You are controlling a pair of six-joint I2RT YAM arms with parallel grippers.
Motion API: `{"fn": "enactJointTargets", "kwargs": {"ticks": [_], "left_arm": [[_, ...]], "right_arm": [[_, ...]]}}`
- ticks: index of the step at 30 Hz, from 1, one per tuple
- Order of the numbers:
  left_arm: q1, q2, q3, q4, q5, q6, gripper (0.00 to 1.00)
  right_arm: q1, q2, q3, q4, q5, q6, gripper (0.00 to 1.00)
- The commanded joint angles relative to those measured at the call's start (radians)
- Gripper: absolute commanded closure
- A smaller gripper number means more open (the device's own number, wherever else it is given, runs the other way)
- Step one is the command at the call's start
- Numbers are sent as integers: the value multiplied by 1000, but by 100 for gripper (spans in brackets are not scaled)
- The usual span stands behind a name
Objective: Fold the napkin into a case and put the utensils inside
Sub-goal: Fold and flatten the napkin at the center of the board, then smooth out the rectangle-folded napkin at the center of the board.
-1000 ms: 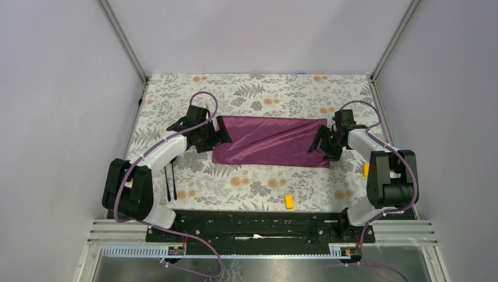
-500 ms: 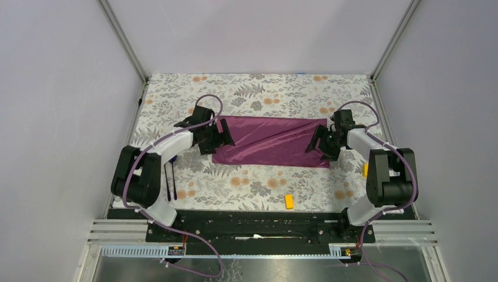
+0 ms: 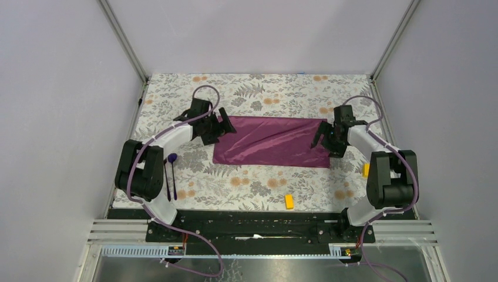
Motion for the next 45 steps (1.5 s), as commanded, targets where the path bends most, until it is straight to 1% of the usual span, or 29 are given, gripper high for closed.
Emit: {"fn": "enactJointTargets", "kwargs": {"ticks": [1,3,6,8,11,17,24,28,29,31,35,39,42,45], "left_arm": [[42,56,135,143,57,-67,2],[56,134,194,175,96,-93,2],[60,216,264,246,109,-101,1],[68,272,324,236,119,-99,2],[80,346,386,239,141,-102,2],[106,422,412,311,159,-105,2],[129,496,433,334,143,-104,2],[135,511,457,317,125,-84,1],[135,510,466,317,131,-75,1],[135,500,491,267,142,-59,1],[135,452,527,267,220,-74,1],[134,420,520,333,284,-144,1],[134,425,492,384,288,-171,1],[139,457,485,391,283,-179,1]], "right_arm": [[14,-8,161,45,-2,30,11],[14,74,247,66,-5,41,11],[9,204,397,71,-12,51,11],[3,270,495,72,-24,53,11],[0,350,582,68,-45,53,11],[-5,452,648,70,-84,21,11],[-26,567,671,111,-10,-19,11],[-27,640,725,135,-4,-69,10],[-27,648,730,144,-10,-79,10],[-27,647,735,137,-30,-87,7],[-18,544,726,110,-58,-78,5],[2,471,734,57,-72,-80,4],[9,447,704,69,-105,-65,3],[0,454,666,88,-109,-52,3]]}}
